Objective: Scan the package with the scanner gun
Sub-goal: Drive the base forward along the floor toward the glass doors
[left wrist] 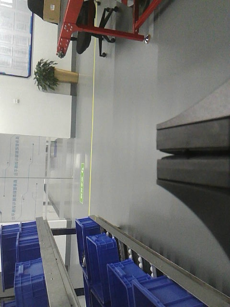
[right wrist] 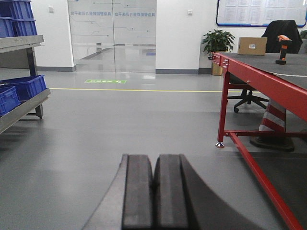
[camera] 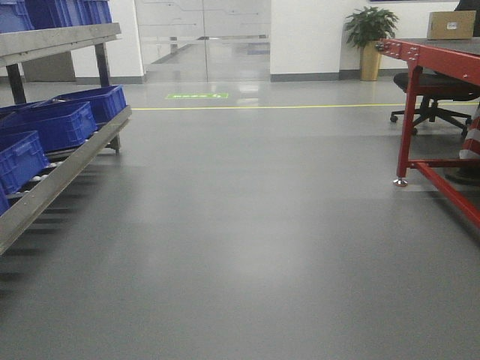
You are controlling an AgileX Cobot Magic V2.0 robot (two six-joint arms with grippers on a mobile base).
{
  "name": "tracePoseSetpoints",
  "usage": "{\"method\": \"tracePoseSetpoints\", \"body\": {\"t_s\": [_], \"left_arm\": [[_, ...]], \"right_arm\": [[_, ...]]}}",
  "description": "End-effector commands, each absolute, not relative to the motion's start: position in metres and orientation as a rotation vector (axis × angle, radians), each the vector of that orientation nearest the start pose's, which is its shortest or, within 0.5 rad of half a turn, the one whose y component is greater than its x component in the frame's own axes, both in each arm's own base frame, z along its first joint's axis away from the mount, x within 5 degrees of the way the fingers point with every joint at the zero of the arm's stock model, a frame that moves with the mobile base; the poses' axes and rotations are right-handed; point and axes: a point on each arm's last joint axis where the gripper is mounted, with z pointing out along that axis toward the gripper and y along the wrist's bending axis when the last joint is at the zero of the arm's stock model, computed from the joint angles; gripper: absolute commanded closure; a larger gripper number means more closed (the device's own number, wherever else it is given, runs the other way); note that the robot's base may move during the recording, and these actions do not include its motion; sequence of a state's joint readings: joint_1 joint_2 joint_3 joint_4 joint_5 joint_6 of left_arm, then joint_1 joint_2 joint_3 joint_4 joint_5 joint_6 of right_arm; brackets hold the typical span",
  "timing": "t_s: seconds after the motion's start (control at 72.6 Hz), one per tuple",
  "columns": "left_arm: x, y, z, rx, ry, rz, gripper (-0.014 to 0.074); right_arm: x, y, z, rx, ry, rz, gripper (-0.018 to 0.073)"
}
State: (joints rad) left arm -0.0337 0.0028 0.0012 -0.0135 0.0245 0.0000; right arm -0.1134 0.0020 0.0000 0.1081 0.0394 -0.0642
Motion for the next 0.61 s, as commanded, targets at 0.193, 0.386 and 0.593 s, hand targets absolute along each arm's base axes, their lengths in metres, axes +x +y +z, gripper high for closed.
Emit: {"method": "tracePoseSetpoints", "body": {"t_s": [0.193,0.386,0.593], "left_arm": [[0.0562,-0.0018,0.2121,0.009,1.495,-0.042,0.0708],[0.0562,-0.0018,0.2121,0.009,1.495,-0.042,0.0708],[0.0562,-0.0018,0.2121,0.009,1.495,-0.042,0.0708]], "right_arm": [[0.0559,-0.0064,0.2113,0.117,1.501,-0.061,0.0728],[0.0559,-0.0064,0.2113,0.117,1.501,-0.061,0.0728],[0.0559,-0.0064,0.2113,0.117,1.501,-0.061,0.0728]]}}
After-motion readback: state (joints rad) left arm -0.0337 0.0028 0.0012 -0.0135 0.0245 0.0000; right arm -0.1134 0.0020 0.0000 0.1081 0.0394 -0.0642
